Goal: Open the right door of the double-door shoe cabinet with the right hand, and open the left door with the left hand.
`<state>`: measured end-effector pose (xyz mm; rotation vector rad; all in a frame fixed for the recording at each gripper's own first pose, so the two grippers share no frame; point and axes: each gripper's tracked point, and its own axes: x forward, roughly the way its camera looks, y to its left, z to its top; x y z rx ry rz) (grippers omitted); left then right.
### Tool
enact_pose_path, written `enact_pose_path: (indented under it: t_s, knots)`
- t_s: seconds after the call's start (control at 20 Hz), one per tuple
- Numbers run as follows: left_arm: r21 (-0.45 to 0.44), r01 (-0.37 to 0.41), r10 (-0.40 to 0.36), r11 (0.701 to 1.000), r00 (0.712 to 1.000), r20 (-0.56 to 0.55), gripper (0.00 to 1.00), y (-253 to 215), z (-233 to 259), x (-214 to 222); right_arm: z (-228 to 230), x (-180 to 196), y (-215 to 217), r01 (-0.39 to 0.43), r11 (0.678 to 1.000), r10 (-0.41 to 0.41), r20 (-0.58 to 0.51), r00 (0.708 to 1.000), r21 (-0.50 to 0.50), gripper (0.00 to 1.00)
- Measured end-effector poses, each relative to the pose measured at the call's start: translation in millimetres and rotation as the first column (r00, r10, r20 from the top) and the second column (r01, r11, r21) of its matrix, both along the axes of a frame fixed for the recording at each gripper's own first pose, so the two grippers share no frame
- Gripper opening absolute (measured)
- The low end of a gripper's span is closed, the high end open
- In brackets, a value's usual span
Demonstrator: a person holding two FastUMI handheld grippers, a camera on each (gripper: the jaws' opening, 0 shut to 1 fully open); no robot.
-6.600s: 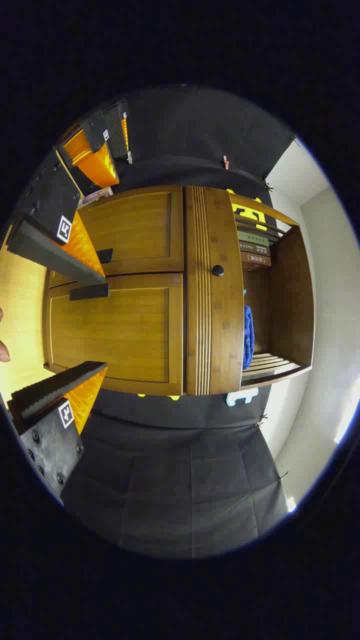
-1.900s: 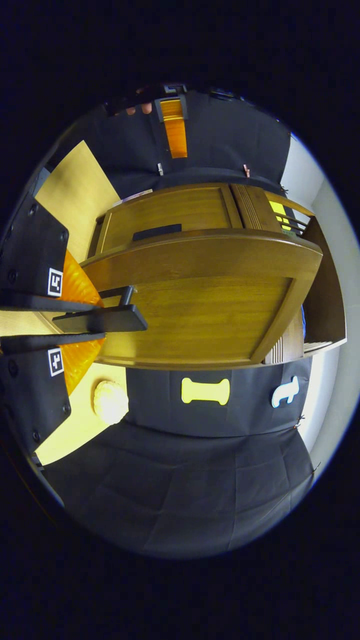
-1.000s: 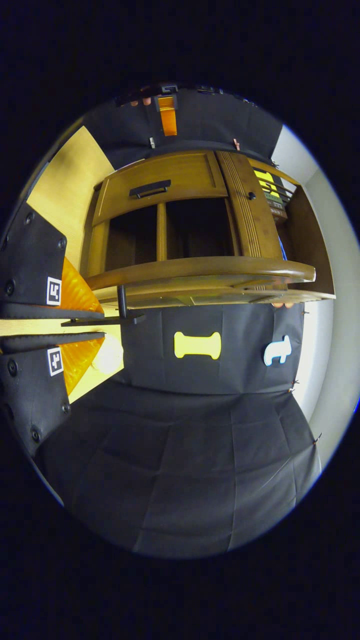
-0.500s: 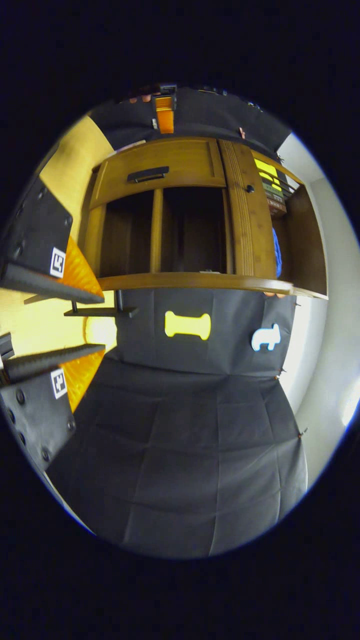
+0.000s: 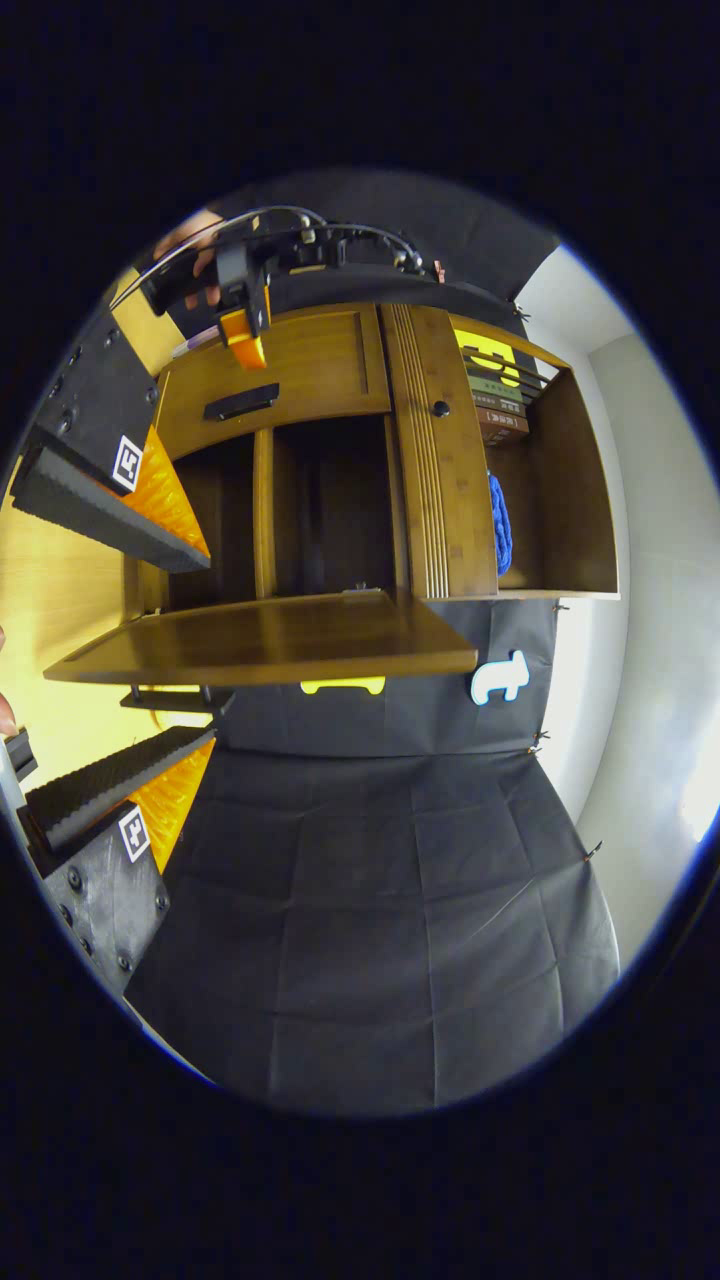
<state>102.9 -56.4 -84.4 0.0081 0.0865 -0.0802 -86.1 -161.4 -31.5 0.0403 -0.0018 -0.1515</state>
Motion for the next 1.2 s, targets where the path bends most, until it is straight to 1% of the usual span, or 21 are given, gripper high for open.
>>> enact_pose_path:
  t_s: [0.05, 0.1, 0.15, 0.25, 0.35, 0.4, 0.55, 0.6, 0.65, 0.7, 0.9, 0.95, 1.05, 1.2]
  knots:
    - [0.005, 0.0, 0.0, 1.0, 1.0, 0.0, 0.93, -1, -4, 9, 2, 2, 9, -0.009, 1.0, 0.009, 0.006, 1.0, -0.01, 1.0]
    - [0.012, -0.004, 0.004, 1.0, 1.0, -0.003, 0.93, -2, -10, 16, 3, 5, 18, -0.028, 1.0, 0.028, 0.0, 1.0, -0.013, 1.0]
    - [0.016, -0.005, 0.005, 1.0, 1.0, -0.005, 0.93, -3, -13, 25, 1, 8, 26, -0.042, 0.999, 0.042, -0.005, 0.999, -0.016, 0.98]
    - [0.013, 0.001, -0.001, 1.0, 1.0, -0.014, 0.93, -5, -22, 41, -3, 14, 39, -0.073, 0.997, 0.072, -0.016, 0.997, -0.019, 0.98]
    - [0.005, 0.001, -0.001, 1.0, 1.0, -0.025, 0.9, -6, -31, 55, -6, 19, 49, -0.099, 0.995, 0.098, -0.025, 0.995, -0.019, 0.94]
    - [0.007, -0.004, 0.004, 1.0, 0.999, -0.033, 0.89, -7, -36, 64, -7, 20, 53, -0.109, 0.994, 0.108, -0.029, 0.994, -0.018, 0.98]
    - [0.007, -0.021, 0.021, 1.0, 0.998, -0.06, 0.79, -5, -46, 82, -9, 22, 56, -0.127, 0.992, 0.127, -0.033, 0.991, -0.018, 0.98]
    - [0.003, -0.025, 0.025, 1.0, 0.997, -0.071, 0.77, -3, -51, 85, -9, 23, 55, -0.127, 0.992, 0.126, -0.032, 0.991, -0.02, 0.98]
    - [-0.002, -0.026, 0.026, 1.0, 0.996, -0.08, 0.72, -2, -54, 86, -9, 24, 54, -0.124, 0.992, 0.123, -0.032, 0.992, -0.024, 0.98]
    - [-0.006, -0.026, 0.025, 1.0, 0.996, -0.085, 0.7, 1, -56, 87, -9, 24, 52, -0.121, 0.992, 0.12, -0.034, 0.992, -0.027, 0.98]
    - [-0.03, 0.003, -0.006, 1.0, 0.996, -0.092, 0.55, -3, -57, 91, -13, 25, 47, -0.116, 0.993, 0.114, -0.042, 0.993, -0.034, 0.98]
    - [-0.03, -0.003, 0.0, 1.0, 0.995, -0.097, 0.46, -5, -56, 90, -14, 25, 47, -0.114, 0.993, 0.112, -0.043, 0.993, -0.034, 0.98]
    - [-0.012, -0.009, 0.008, 1.0, 0.994, -0.106, 0.37, -6, -60, 92, -14, 23, 48, -0.117, 0.993, 0.115, -0.045, 0.992, -0.034, 0.98]
    - [-0.02, 0.003, -0.006, 1.0, 0.993, -0.114, 0.33, -6, -59, 89, -15, 22, 51, -0.121, 0.992, 0.119, -0.044, 0.992, -0.043, 0.98]
